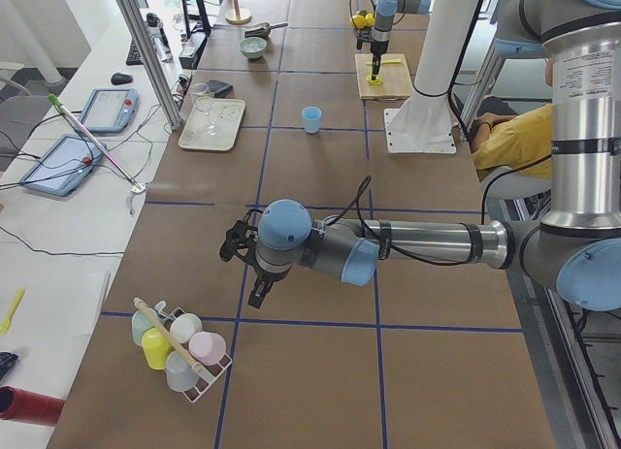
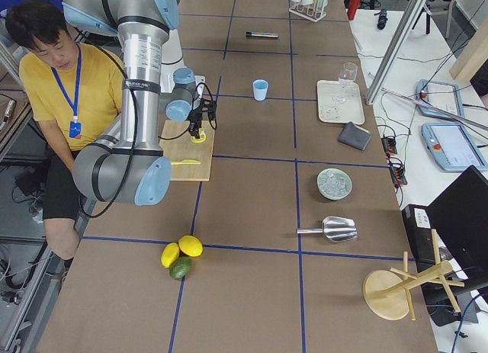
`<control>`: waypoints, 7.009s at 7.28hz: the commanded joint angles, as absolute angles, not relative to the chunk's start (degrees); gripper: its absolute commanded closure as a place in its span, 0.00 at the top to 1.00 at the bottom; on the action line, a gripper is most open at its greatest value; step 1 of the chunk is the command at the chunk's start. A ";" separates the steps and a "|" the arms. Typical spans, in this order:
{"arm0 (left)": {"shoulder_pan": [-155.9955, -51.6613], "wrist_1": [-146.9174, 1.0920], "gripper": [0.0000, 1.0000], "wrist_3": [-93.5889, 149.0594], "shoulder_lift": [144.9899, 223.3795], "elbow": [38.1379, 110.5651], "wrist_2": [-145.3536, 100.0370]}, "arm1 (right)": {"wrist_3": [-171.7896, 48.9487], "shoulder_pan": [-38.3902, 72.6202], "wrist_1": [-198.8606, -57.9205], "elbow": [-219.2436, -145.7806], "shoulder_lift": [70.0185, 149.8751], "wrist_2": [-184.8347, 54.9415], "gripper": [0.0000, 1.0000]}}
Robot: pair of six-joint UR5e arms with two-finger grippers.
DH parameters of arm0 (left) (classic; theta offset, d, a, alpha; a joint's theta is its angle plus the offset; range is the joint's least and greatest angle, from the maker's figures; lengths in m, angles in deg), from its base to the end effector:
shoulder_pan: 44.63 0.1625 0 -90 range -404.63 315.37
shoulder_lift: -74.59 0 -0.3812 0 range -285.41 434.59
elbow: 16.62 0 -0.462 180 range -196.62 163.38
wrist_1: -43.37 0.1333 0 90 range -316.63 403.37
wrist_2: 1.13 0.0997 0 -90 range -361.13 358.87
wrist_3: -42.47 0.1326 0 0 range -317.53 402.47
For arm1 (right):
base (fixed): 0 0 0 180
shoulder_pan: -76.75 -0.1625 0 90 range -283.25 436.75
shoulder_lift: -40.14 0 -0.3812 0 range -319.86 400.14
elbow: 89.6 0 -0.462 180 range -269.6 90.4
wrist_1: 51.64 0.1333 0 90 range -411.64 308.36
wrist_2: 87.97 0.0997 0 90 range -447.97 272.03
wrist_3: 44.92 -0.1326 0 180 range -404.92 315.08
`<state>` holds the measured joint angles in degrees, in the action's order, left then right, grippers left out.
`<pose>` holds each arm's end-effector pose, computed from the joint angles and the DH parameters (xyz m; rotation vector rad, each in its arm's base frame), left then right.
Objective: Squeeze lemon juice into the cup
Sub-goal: 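Close the right gripper on the lemon slice, then lift the lemon slice with the right gripper and carry it over the blue cup, then lower the lemon slice into the blue cup and open the right gripper, then raise the right gripper away from the cup while the left gripper grasps the metal muddler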
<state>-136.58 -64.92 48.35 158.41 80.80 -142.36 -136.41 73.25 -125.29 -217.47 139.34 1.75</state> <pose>-0.0484 -0.5412 0.5764 0.3779 0.8624 0.2158 -0.4996 -0.1648 0.3404 0.0184 -0.7858 0.0845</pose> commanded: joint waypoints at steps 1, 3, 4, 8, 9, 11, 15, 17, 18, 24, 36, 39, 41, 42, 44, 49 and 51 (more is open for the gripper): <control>-136.65 -64.91 1.00 48.35 157.74 81.64 -142.37 | -136.41 73.23 -125.38 -217.75 139.37 1.59 0.59; -136.65 -64.91 1.00 48.35 156.94 82.35 -142.37 | -136.41 72.97 -125.38 -217.84 139.37 1.50 0.59; -136.57 -64.91 1.00 48.35 156.94 82.26 -142.37 | -136.41 72.97 -125.38 -217.84 139.37 1.42 0.59; -136.57 -64.91 1.00 48.35 156.94 82.26 -142.37 | -136.41 70.96 -125.38 -219.32 138.85 1.42 0.59; -136.57 -64.91 1.00 48.35 156.77 82.17 -142.37 | -136.41 69.99 -125.38 -220.98 138.41 1.68 0.59; -136.57 -64.91 1.00 48.35 156.77 82.17 -142.37 | -136.41 68.41 -126.09 -220.56 132.36 1.77 0.59; -136.57 -64.91 1.00 48.44 156.77 82.17 -142.37 | -136.41 55.86 -142.11 -211.90 105.88 7.90 0.59; -136.57 -64.91 1.00 48.44 156.77 82.08 -142.37 | -136.76 52.68 -142.17 -206.44 99.50 8.80 0.60; -136.57 -64.91 1.00 48.44 156.77 82.17 -142.37 | -138.51 51.88 -142.08 -202.58 95.38 8.80 0.61; -136.65 -64.91 1.00 48.44 156.77 82.87 -142.45 | -141.16 51.52 -132.24 -185.58 88.39 8.71 0.65; -118.33 -76.39 1.00 20.91 159.40 81.73 -139.57 | -124.94 39.94 -132.06 -202.80 110.68 20.92 1.00; -107.06 -79.15 1.00 4.80 161.16 81.74 -133.32 | -116.02 35.70 -132.06 -203.95 116.86 23.13 1.00; -104.16 -78.80 1.00 2.05 163.17 76.93 -132.26 | -115.93 35.70 -131.54 -203.86 117.13 23.13 1.00; -101.18 -79.24 0.98 -2.31 164.32 75.77 -127.82 | -115.94 35.79 -129.36 -203.86 118.26 23.21 1.00; -98.87 -79.07 0.89 -2.45 164.59 74.88 -126.63 | -116.02 35.88 -127.06 -203.69 119.15 23.39 1.00; -96.49 -78.71 0.36 -2.62 165.38 74.52 -123.91 | -116.37 35.79 -126.97 -203.95 119.24 24.18 1.00; -96.23 -78.54 0.00 -2.80 165.38 74.52 -123.39 | -116.37 35.79 -126.97 -204.13 119.15 24.27 1.00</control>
<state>-96.44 -78.65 -2.71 165.38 74.51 -123.76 -116.37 35.79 -126.97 -204.03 119.21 24.18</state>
